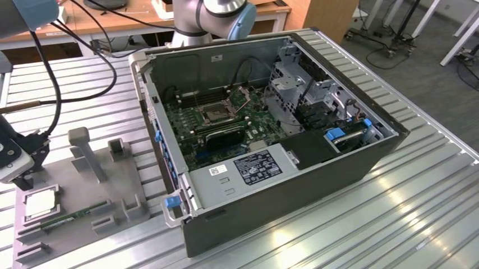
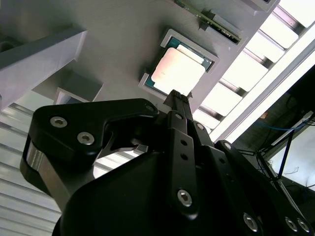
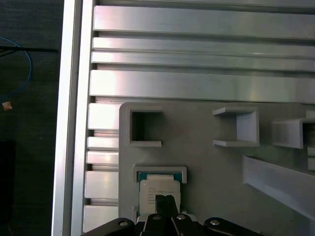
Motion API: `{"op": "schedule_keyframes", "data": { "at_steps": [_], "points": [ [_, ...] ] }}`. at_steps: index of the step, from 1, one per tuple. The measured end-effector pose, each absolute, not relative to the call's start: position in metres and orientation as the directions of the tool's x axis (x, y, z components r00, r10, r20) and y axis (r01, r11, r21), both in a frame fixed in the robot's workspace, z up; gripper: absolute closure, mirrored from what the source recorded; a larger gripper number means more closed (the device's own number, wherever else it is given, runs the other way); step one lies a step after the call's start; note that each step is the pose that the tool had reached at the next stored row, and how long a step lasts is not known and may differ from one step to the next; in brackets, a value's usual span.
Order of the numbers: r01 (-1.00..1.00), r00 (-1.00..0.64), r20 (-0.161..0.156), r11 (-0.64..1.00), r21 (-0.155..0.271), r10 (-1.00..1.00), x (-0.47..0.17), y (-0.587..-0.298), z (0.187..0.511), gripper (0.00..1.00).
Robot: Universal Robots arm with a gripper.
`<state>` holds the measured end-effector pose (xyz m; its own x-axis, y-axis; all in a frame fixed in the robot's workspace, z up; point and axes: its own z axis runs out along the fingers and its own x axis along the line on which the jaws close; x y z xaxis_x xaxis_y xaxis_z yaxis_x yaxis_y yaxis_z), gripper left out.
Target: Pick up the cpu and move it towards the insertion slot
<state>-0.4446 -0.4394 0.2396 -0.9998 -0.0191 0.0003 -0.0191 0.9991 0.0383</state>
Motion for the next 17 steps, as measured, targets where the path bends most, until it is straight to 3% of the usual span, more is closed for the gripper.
{"op": "schedule_keyframes", "data": {
  "at_steps": [17],
  "points": [
    [-0.019, -1.0, 0.0, 0.999, 0.038, -0.019, -0.4445, -0.4427, 0.2373, 0.89]
  ]
}}
